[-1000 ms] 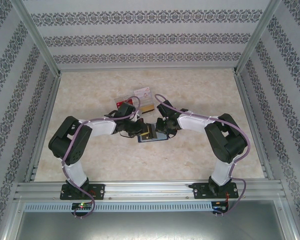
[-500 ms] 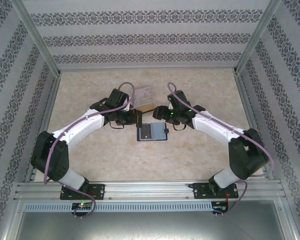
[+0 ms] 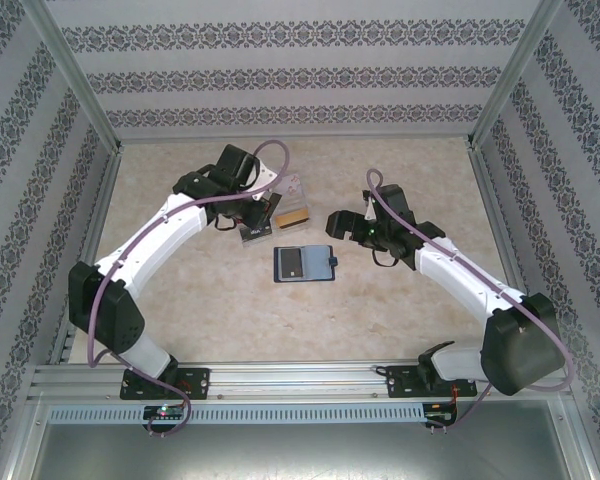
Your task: Take the credit cards out of the card holder
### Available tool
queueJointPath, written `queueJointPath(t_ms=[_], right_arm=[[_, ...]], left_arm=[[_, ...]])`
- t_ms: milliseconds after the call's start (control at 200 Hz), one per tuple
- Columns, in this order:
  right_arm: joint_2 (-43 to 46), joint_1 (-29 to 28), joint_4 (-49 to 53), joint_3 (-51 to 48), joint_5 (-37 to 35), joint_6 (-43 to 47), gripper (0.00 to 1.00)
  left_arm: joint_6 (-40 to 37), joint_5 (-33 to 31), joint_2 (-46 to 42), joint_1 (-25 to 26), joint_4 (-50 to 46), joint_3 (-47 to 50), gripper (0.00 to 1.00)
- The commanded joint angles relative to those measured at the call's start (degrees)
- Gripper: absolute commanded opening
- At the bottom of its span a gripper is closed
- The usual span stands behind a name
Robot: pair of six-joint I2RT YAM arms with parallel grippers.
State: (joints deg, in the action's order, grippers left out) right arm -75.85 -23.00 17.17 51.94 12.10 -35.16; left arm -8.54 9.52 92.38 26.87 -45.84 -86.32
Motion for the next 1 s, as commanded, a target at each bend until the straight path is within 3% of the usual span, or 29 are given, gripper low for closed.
queueJointPath(t_ms=[0,415,585,994], right_arm=[[-0.44,1.02,1.1,-0.75,-0.57,0.74,0.98],[-2.37,2.08,0.74,-0.26,-0.32,-2.17,0.98],[-2.48,2.04,0.84,-0.35,0.02,-3.89,0.98],[-2.89,1.45,2.49,0.73,-0.04,-4.55,0.98]], left_arm=[[-13.31,-3.29,3.57,-0.93,-5.62,-3.05,0.0],[-27.45,0.91,12.12,-3.74,-15.69,-9.56,0.0],[-28.78,-3.97,16.23,-4.33,-18.55,-11.8,0.0],[-33.13,-6.28,23.9,-4.63,-18.71,-18.0,0.0]])
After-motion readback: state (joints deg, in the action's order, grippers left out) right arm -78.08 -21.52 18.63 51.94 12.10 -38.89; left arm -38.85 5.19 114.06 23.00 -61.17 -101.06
